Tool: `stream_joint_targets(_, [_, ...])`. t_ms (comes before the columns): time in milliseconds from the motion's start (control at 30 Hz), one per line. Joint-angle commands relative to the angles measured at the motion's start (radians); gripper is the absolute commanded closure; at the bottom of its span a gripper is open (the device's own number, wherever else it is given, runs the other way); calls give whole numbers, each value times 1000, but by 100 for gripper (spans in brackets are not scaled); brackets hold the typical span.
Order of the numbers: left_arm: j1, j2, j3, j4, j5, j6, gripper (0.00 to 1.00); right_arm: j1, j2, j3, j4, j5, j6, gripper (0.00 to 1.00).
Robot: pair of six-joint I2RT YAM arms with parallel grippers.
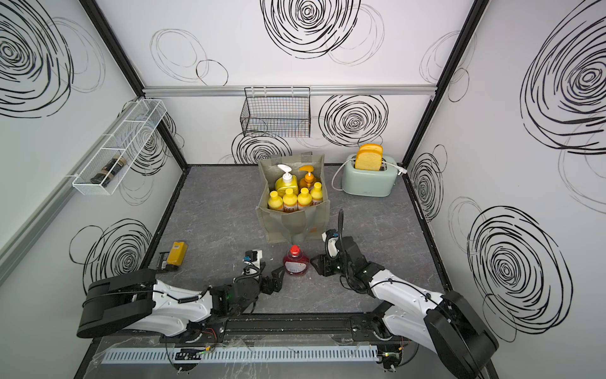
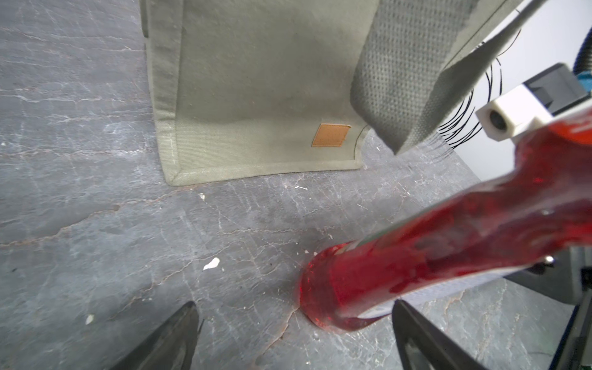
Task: Pack dish soap into the shopping bag
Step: Adjust the bottle of dish soap at the center of the board.
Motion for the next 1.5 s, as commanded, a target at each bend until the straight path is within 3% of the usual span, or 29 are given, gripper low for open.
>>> stream_joint_targets(0, [17, 3, 15, 42, 4, -7, 4, 19, -34, -4, 36, -4, -6, 49])
stream_joint_targets(533, [55, 26, 18, 58, 24, -20, 4, 99, -35, -19, 52, 32, 23, 49])
stream_joint_targets(800, [41, -21, -23, 61, -20, -48, 4, 134, -33, -19, 48, 60, 37, 49])
stream_joint_targets(1133, [68, 2, 12, 18, -87, -71, 4, 95, -109, -22, 25, 212, 26, 50])
stream_joint_targets(1467, [80, 59, 51, 43, -74, -32, 4, 92, 57, 28, 80, 92, 33, 50])
